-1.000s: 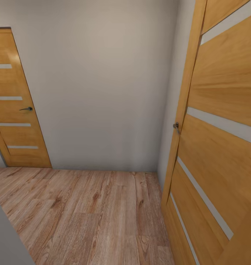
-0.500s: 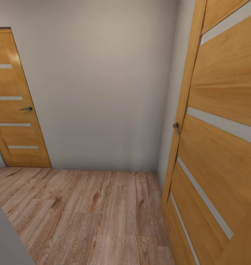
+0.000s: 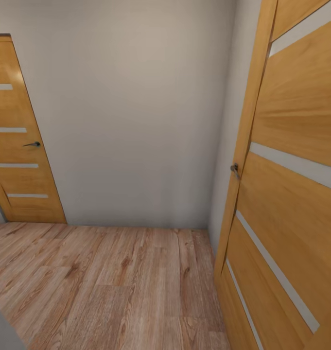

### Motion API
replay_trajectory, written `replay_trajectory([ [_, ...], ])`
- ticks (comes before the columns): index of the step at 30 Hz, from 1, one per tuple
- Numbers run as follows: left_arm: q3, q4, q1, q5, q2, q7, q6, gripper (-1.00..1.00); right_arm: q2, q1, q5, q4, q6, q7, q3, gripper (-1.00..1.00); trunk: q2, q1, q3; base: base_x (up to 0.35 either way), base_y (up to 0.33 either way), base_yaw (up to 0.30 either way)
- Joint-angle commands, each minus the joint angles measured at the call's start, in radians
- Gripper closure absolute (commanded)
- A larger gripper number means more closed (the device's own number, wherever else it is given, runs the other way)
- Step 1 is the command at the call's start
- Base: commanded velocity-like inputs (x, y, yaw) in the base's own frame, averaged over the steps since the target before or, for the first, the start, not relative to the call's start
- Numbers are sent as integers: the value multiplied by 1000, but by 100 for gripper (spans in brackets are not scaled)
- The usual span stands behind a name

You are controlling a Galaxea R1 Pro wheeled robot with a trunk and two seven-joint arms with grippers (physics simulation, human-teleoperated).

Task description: Move the two storage containers from the living room to the garage. In the garage, place one container on the floor and stack the other container on top of it (either order is fine).

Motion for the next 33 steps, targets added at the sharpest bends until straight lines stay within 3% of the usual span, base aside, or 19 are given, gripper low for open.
replay_trajectory([
  [1,1,0,0,2,0,1,-2,-100,0,-1,-10,3,-6,1,8,-100,0,0,-1,29,0,0],
  [7,1,0,0,3,-1,-2,-1,-100,0,-1,-9,3,-6,1,8,-100,0,0,-1,59,0,0],
  [27,1,0,0,5,1,-6,0,-100,0,-1,-8,3,-6,1,9,-100,0,0,-1,303,0,0],
  [33,1,0,0,3,-2,3,-1,-100,0,-1,-8,3,-6,1,9,-100,0,0,-1,80,0,0],
])
